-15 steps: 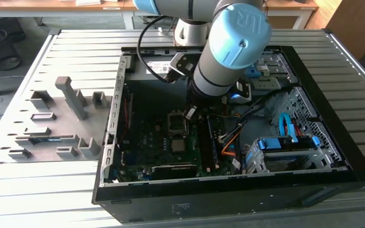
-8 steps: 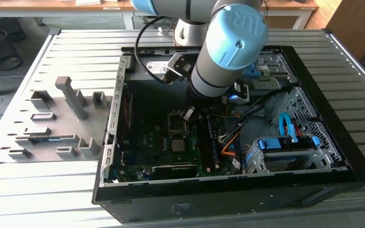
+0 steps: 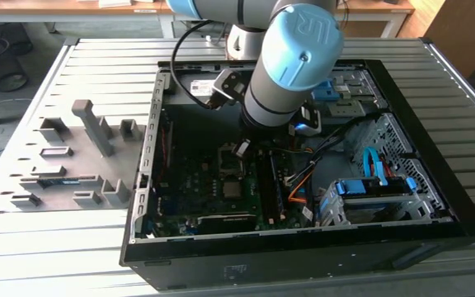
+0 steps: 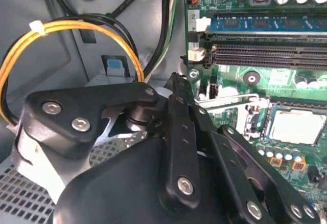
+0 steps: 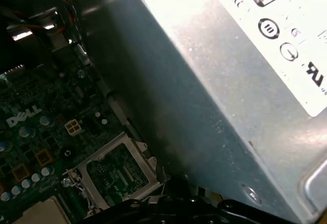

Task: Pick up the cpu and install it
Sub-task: 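Close the cpu cover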

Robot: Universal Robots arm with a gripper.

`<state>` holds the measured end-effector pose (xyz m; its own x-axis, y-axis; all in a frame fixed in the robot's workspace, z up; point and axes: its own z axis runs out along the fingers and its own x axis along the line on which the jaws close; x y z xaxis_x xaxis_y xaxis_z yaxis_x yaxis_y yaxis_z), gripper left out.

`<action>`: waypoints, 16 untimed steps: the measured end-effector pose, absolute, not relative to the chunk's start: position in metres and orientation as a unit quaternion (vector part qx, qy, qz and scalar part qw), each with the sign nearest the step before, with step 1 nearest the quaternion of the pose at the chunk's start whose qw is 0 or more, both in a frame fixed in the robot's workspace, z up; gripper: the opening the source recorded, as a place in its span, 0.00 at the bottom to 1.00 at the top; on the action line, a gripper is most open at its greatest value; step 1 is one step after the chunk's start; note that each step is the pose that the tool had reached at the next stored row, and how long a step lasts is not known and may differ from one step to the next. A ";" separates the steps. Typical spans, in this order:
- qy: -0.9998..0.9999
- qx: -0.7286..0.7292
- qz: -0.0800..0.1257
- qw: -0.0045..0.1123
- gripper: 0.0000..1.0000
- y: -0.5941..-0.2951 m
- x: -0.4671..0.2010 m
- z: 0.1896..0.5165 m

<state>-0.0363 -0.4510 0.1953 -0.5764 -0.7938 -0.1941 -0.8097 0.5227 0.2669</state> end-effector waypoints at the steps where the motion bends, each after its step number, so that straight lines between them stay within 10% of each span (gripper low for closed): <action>1: 0.872 -0.460 0.166 0.024 0.10 -0.451 -0.037 0.197; 16: 0.872 -0.460 0.167 0.029 0.10 -0.456 -0.041 0.209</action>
<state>-0.0412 -0.4560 0.2090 -0.5749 -0.7923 -0.2043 -0.8117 0.5208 0.2643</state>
